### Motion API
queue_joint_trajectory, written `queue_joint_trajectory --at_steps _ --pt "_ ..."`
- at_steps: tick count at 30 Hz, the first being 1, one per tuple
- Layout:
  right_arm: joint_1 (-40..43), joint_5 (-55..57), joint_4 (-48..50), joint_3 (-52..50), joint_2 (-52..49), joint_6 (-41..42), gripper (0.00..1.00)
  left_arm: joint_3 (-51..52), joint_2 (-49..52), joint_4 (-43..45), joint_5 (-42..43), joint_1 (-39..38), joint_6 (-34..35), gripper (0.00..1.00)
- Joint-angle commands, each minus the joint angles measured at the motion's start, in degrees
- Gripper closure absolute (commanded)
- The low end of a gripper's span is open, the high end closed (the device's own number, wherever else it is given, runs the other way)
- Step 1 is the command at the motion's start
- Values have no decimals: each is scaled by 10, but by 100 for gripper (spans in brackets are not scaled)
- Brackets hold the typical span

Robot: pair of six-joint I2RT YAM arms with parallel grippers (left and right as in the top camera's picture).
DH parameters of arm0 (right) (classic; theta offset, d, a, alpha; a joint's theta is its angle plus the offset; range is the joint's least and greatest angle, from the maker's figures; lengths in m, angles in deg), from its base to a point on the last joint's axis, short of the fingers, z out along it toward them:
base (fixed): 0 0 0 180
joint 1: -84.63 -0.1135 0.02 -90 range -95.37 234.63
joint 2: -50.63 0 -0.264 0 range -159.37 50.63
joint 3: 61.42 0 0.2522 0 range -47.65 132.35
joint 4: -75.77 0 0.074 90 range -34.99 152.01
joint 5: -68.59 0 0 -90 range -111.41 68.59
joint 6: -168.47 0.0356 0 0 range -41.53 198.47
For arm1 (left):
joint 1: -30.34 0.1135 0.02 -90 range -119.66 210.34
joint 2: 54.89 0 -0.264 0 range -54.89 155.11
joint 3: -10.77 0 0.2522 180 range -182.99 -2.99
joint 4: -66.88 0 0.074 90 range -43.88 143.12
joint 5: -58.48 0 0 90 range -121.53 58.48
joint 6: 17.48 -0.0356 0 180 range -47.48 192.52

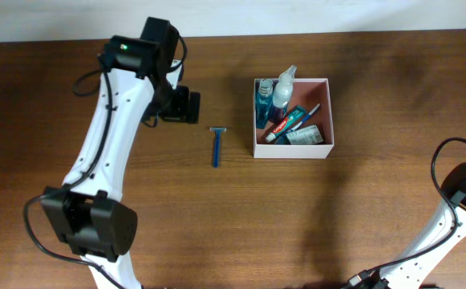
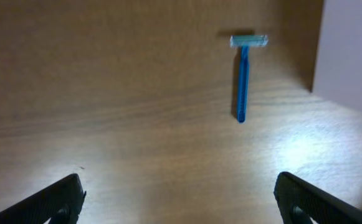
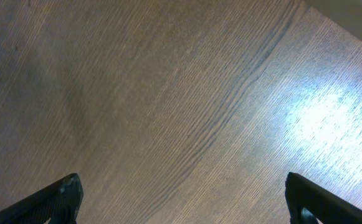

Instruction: Pack container

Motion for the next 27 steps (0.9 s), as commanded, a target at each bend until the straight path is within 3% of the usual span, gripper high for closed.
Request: queue_joint_trajectory --at_steps 1,27 --pt "-2 9 0 5 4 5 1 72 1 26 17 2 -11 0" --pt "-2 9 0 5 4 5 1 207 30 228 11 -67 -8 1"
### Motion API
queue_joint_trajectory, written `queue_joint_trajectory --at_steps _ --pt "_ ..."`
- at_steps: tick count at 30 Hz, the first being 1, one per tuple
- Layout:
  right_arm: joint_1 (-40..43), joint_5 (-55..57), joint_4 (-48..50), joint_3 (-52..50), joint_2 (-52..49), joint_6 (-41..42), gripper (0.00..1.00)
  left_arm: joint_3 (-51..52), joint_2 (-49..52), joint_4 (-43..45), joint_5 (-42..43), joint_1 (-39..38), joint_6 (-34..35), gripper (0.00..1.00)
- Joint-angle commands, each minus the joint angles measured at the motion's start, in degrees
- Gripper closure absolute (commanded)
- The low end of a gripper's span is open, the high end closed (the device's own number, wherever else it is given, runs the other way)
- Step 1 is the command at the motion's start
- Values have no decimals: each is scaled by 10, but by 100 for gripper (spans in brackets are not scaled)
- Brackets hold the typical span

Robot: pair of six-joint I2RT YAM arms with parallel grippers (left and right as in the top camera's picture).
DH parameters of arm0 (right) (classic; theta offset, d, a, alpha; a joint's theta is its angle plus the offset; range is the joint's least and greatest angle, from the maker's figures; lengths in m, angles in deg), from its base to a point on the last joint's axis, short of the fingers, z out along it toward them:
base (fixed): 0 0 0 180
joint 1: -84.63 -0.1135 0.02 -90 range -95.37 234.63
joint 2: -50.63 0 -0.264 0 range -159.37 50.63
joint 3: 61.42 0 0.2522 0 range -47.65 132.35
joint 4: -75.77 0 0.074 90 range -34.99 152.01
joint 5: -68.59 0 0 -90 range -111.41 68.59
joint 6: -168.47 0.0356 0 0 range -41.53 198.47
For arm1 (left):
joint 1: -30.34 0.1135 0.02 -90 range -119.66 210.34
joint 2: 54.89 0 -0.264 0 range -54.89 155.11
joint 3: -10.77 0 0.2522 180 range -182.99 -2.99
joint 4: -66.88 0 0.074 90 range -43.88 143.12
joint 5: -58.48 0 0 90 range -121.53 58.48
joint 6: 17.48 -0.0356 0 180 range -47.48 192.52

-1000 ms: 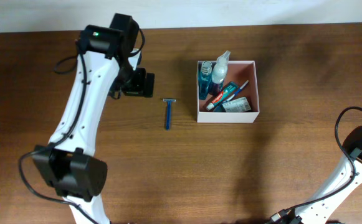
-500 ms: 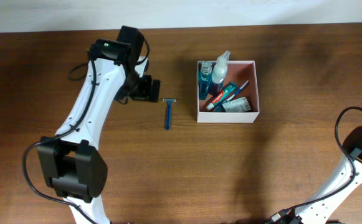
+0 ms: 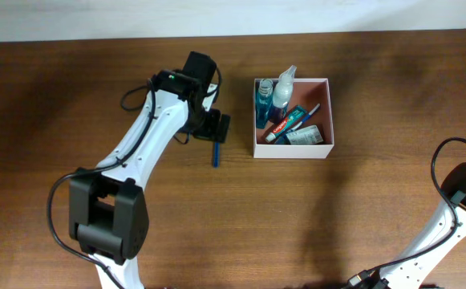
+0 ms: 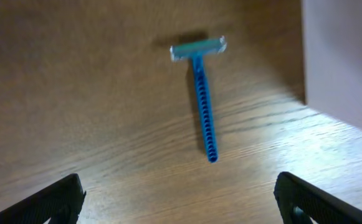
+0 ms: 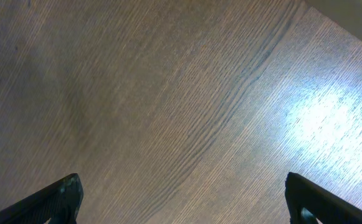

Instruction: Pack container

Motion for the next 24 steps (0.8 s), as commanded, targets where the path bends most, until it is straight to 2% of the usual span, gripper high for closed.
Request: queue_joint_trajectory --at_steps 1,8,13,20,24 --pt "-2 9 0 5 4 5 1 11 28 15 -4 3 13 0" --pt "-2 9 0 5 4 5 1 11 54 44 -4 -6 19 0" --pt "-2 9 0 5 4 5 1 11 88 39 -4 -23 70 1" --pt "-2 9 0 5 4 5 1 11 102 39 -4 -43 75 0" --pt "-2 9 0 5 4 5 1 11 111 39 -14 -55 118 1"
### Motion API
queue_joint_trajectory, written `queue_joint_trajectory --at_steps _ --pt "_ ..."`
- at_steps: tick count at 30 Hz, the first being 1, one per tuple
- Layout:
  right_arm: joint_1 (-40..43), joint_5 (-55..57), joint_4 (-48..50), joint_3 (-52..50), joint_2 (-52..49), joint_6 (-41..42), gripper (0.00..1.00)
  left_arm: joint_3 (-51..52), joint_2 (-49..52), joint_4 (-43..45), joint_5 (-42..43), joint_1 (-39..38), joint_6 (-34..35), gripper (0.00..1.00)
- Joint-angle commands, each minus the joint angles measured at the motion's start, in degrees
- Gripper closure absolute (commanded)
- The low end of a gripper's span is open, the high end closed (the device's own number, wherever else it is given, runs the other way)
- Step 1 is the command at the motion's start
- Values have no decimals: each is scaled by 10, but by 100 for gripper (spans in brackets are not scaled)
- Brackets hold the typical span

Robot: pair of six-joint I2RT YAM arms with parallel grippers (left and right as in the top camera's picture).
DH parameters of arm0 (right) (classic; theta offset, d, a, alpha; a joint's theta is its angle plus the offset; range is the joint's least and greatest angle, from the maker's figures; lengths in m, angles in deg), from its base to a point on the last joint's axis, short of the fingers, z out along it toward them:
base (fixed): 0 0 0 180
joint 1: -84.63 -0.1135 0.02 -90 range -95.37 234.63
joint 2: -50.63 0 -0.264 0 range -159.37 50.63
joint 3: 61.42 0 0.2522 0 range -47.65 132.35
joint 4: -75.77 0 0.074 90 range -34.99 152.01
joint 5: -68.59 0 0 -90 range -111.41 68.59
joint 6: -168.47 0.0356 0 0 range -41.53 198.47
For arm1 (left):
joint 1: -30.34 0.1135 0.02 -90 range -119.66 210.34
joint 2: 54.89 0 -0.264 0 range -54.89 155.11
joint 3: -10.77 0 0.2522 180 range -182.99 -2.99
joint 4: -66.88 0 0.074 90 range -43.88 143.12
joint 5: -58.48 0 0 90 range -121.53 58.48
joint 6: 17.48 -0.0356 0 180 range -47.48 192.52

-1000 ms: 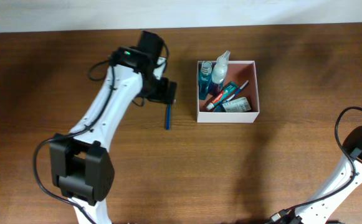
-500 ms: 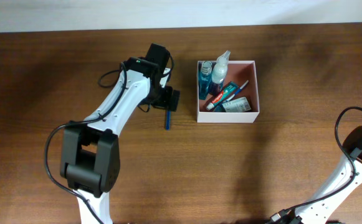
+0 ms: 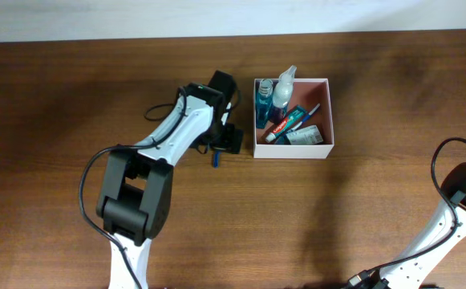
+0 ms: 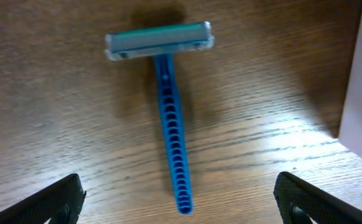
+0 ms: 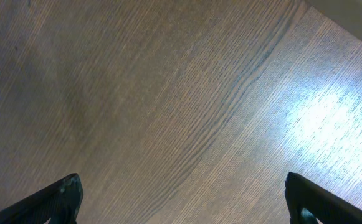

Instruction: Pack container

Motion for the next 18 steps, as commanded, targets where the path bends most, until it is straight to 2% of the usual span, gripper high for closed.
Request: queue_joint_trajectory --at_steps 1,18 --pt "-2 9 0 5 4 5 1 5 14 -2 -13 -10 53 0" --pt "-2 9 0 5 4 5 1 19 32 29 -13 3 52 1"
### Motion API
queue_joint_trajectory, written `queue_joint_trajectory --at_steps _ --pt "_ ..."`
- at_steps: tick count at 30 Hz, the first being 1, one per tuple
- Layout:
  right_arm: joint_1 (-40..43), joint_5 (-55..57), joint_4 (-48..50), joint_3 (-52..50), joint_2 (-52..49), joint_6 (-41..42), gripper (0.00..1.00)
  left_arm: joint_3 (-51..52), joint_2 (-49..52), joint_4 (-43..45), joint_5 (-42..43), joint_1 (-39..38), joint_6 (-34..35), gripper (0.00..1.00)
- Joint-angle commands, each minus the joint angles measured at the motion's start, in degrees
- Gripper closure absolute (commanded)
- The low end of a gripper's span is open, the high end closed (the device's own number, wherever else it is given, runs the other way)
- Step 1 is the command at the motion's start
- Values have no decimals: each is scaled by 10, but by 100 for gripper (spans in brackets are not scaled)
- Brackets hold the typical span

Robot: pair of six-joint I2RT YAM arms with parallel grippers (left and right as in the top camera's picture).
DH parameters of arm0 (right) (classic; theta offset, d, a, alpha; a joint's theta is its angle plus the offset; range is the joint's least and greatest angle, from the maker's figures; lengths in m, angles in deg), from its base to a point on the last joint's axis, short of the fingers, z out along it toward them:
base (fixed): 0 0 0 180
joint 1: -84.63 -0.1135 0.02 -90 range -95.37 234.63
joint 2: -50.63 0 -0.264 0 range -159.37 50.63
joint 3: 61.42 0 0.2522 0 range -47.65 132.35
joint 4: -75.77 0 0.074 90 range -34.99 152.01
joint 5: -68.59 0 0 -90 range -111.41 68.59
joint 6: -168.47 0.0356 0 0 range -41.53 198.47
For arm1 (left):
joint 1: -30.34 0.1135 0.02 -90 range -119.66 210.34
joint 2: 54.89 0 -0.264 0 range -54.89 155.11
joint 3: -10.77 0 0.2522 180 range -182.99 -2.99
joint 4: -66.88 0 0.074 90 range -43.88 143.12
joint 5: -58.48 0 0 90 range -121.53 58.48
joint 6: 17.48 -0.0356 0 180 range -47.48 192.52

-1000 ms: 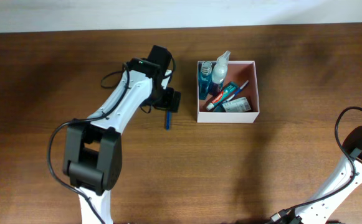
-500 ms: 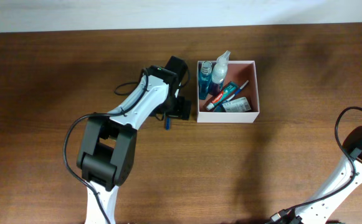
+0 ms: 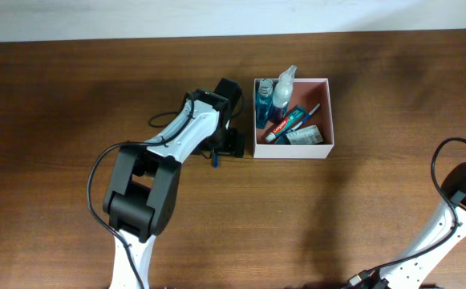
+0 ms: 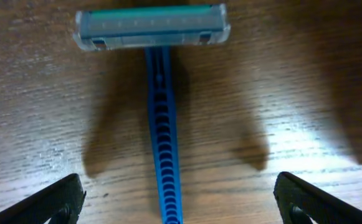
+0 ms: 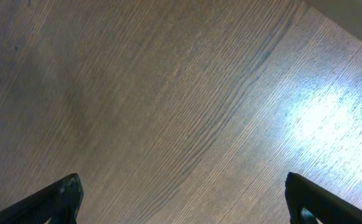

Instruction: Pack container

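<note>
A blue disposable razor [image 4: 162,124] lies flat on the wooden table, head at the top of the left wrist view, handle running down between my fingers. My left gripper [image 4: 179,208] hangs low over it, open, one fingertip [image 4: 56,202] on each side of the handle. From overhead only the handle's end [image 3: 215,164] peeks out below the left gripper [image 3: 226,144]. Just right of it sits the white box [image 3: 293,150] holding bottles, a toothpaste tube and a toothbrush. My right gripper [image 5: 181,205] is open over bare wood, far from all this.
The box wall rises close to the right of my left gripper. The right arm [image 3: 457,209] stands at the table's right front edge. Bare wood lies around the razor and in front of the box.
My left gripper has dropped lower over the razor; the razor fills more of the wrist view and the handle now lies between the open fingers. The right arm is unchanged.
My left gripper began open well left of the razor. It then stood nearer, with the razor ahead of it beside the box. Then it was over the razor, and now it sits low with the handle between its fingers. The right gripper stayed still.
</note>
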Motion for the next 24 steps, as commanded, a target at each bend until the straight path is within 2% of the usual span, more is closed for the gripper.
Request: queue_joint_trajectory --at_steps 1,20,22,24 --pt "-2 9 0 5 4 5 1 3 10 8 -8 13 3 1" --pt "-2 9 0 5 4 5 1 3 35 8 -8 22 -10 1" --pt "-2 9 0 5 4 5 1 3 35 8 -8 22 -10 2" --pt "-2 9 0 5 4 5 1 3 35 7 -8 22 -9 10"
